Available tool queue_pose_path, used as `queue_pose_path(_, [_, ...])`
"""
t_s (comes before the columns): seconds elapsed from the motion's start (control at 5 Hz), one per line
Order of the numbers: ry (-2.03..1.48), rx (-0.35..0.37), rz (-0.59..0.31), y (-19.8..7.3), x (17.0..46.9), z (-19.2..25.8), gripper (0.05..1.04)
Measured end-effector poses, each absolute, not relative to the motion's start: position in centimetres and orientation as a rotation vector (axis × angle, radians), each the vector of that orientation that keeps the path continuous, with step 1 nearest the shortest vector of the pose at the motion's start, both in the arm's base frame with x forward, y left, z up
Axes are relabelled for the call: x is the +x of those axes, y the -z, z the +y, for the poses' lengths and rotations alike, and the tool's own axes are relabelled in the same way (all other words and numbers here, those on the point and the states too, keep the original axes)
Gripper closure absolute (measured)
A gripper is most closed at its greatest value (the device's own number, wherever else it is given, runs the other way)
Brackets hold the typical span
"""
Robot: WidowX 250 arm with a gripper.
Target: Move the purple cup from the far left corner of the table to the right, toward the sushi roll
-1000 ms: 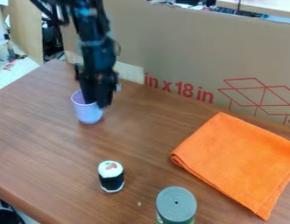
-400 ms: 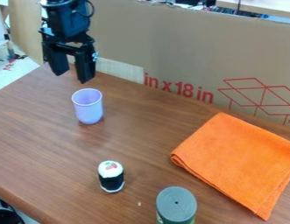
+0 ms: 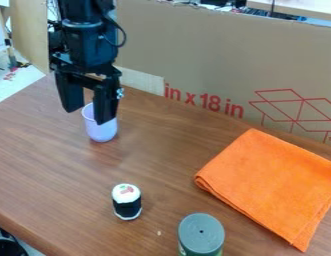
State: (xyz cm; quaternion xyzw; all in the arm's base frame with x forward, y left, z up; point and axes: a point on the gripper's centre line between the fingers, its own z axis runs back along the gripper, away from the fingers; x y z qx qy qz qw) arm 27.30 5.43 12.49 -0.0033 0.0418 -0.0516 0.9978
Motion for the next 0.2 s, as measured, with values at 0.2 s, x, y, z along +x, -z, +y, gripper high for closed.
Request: queue_pose_path(0.2, [0.148,0.046,0.110,-11.45,26.32,4.35,0.082])
